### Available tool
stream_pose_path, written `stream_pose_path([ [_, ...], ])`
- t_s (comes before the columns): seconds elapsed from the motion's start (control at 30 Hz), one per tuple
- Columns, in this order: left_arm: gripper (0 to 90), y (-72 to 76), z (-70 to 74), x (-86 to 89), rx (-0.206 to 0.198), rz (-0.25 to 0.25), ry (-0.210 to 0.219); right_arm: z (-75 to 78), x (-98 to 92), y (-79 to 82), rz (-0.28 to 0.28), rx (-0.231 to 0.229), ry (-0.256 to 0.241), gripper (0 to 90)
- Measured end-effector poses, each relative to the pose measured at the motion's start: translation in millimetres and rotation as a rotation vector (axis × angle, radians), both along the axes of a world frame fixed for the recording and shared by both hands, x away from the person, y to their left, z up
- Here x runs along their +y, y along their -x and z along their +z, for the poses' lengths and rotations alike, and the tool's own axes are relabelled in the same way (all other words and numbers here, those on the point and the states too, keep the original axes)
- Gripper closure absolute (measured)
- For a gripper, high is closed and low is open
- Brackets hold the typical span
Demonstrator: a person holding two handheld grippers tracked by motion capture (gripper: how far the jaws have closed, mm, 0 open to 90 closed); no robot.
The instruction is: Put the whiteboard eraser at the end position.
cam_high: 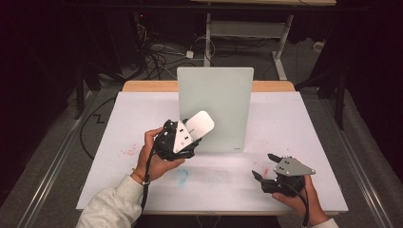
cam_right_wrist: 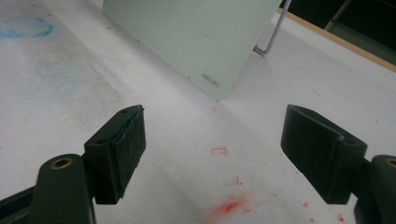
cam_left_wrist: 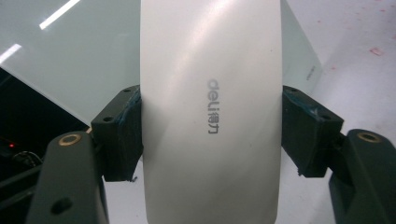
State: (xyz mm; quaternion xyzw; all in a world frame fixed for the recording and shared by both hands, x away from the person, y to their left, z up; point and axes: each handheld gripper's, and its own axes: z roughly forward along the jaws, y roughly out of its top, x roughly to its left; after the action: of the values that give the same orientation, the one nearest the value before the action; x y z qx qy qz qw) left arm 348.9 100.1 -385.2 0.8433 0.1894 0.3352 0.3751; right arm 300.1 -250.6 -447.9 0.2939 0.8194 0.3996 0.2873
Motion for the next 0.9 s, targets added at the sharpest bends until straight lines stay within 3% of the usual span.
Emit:
stream_pose_path([
  [0.27,29.1,8.0,-9.1,-0.3,0.062,-0.098,-0.067,-0.7,0.2,0.3,-0.002,0.006,-0.004,22.8],
  [0.57,29.1,10.1,-23.1,1.9,0.188,-0.229,-0.1,-1.1,0.1,-0.1,-0.004,0.007,-0.004,22.8],
  [0.9,29.0,11.8,-44.3,-10.6,0.29,-0.329,-0.191,-1.4,0.0,-0.4,-0.002,0.006,0.002,22.8],
])
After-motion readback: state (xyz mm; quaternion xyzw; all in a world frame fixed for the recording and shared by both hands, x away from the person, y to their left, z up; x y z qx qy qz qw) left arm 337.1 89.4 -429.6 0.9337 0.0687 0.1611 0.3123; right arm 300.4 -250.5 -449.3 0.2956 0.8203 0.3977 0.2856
